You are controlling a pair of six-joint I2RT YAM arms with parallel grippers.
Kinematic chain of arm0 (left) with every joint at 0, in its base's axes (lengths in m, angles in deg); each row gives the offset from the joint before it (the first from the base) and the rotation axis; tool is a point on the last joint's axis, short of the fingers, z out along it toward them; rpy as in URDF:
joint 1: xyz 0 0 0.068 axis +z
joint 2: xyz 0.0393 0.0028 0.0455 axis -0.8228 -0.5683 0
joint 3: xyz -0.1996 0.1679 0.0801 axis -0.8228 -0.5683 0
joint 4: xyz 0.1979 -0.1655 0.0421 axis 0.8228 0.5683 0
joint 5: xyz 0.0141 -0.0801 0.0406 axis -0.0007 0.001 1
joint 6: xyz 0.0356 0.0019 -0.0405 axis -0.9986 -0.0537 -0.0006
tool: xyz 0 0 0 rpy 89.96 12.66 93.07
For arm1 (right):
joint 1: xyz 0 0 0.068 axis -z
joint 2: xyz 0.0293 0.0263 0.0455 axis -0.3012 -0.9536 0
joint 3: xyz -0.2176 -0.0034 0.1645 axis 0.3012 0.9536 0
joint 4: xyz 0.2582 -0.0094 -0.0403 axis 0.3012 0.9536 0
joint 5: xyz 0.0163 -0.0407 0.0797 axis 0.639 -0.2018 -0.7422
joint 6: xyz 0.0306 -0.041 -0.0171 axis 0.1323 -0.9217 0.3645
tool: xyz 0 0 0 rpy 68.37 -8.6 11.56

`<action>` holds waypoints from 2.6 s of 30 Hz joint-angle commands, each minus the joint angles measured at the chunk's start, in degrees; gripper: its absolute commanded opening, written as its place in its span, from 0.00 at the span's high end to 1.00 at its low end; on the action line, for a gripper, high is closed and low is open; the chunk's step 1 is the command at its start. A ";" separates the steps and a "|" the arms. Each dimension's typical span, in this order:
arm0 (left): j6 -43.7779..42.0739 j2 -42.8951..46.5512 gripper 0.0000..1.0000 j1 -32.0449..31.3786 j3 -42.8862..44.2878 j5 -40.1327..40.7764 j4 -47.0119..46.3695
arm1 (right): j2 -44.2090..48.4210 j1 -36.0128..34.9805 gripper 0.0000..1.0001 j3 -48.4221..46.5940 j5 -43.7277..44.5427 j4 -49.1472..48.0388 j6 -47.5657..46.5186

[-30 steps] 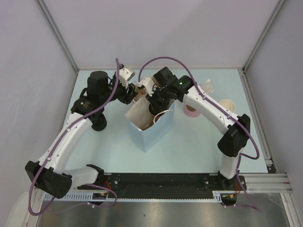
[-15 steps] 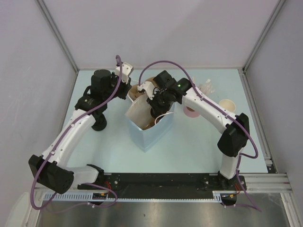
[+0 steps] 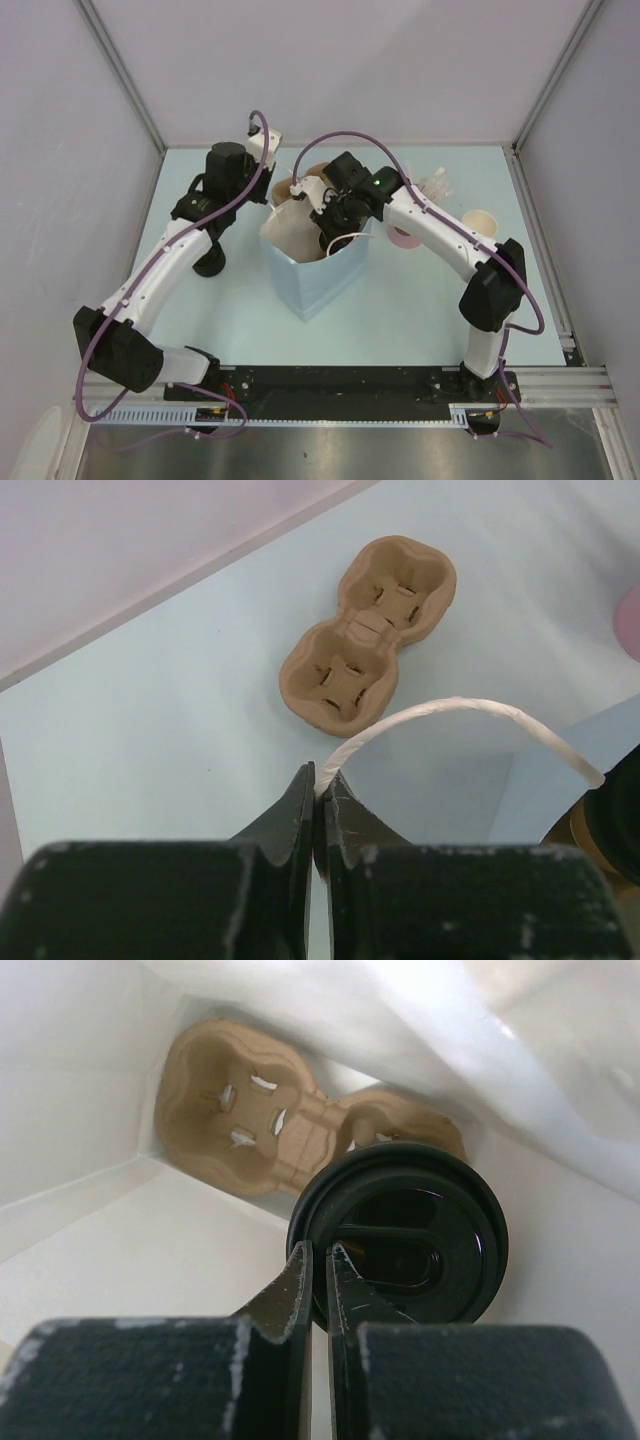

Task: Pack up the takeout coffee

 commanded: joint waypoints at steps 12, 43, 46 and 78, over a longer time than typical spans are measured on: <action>1.89 1.63 0.94 0.33 1.77 2.66 -1.34 | -5.03 -2.09 1.00 -2.21 0.38 7.10 -3.19; 1.54 4.09 0.96 0.33 -0.52 2.40 -2.31 | -6.00 -0.42 1.00 10.09 1.35 -1.51 -3.81; 1.54 4.17 0.96 0.33 -0.60 2.40 -2.31 | -6.26 -0.33 1.00 10.71 1.96 -1.95 -3.98; 1.18 4.00 0.81 0.33 -1.04 0.90 -2.49 | -0.02 -1.39 0.48 -5.63 0.82 6.49 -4.86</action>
